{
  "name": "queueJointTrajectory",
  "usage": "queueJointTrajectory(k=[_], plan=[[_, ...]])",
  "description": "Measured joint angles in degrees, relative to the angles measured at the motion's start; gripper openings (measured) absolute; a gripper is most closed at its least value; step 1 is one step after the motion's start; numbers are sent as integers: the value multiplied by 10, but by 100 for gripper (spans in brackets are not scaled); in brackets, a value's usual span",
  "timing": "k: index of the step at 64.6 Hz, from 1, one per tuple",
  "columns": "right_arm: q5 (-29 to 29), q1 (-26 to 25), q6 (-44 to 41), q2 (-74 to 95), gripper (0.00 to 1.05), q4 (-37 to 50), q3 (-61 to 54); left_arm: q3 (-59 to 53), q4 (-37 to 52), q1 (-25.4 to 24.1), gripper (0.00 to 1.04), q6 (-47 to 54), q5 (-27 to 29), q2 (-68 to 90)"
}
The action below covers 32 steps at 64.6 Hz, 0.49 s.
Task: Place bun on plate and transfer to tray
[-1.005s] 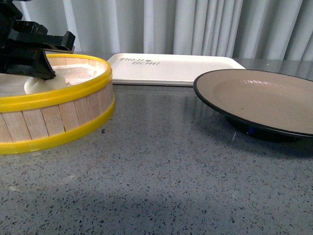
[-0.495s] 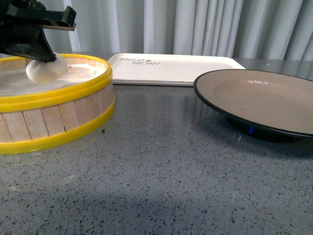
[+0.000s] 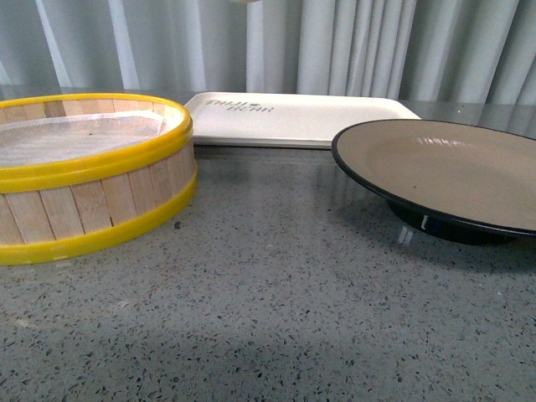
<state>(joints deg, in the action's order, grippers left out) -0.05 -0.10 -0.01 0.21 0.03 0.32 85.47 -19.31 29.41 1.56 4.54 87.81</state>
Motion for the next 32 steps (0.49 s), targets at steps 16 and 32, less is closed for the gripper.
queueJointTrajectory(k=[16,32], plan=[[0,0,0,0,96,0,0,87,12,111,4,36,31,120],[0,0,0,0,96,0,0,130,17,171,4,64,29,207]])
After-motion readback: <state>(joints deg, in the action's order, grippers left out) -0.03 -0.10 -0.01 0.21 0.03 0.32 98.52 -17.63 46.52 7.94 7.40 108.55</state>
